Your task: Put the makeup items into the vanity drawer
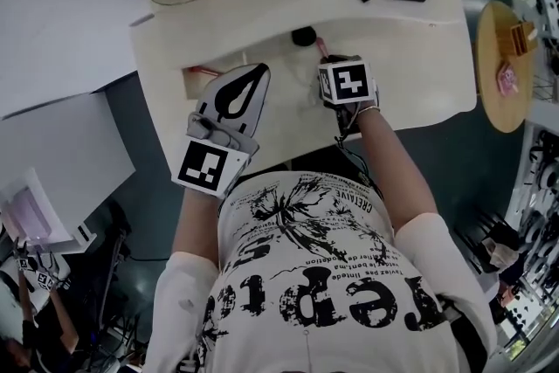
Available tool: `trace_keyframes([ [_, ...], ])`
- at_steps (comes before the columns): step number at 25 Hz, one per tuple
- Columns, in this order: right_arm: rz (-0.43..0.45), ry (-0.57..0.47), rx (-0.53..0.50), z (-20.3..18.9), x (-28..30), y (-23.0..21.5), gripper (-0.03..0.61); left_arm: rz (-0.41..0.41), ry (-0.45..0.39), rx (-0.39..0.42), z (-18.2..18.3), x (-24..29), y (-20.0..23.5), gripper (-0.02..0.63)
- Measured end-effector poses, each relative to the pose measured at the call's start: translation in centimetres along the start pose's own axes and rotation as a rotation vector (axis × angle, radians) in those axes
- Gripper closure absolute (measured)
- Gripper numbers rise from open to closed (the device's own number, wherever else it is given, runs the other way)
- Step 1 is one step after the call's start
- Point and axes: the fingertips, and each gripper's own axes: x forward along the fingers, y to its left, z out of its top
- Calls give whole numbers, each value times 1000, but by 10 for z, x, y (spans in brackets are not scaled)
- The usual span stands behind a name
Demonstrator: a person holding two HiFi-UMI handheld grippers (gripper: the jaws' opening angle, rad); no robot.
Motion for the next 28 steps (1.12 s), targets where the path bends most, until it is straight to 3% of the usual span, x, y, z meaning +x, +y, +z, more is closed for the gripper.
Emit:
trace_keyframes([
  [3,-6,-41,16,6,-15,1,517,16,-55,-6,12,-7,-1,600],
  [8,38,-144,-7,28,-53,18,517,33,-63,25,21,-31,-3,600],
  [11,124,-177,-95,41,-66,47,517,66,-89,31,28,-50,3,600],
  [14,191,-198,-200,52,-77,80,517,98,-51,52,21,-72,12,600],
  [17,254,-202,-303,60,-83,118,517,150,-94,40,30,-93,22,600],
  [20,309,-194,-408,64,-82,157,517,203,-111,26,30,-114,36,600],
  [23,379,-174,-528,67,-76,197,517,278,-59,19,16,-137,53,600],
  [28,451,-122,-665,59,-60,243,517,369,-77,-3,9,-167,72,600],
])
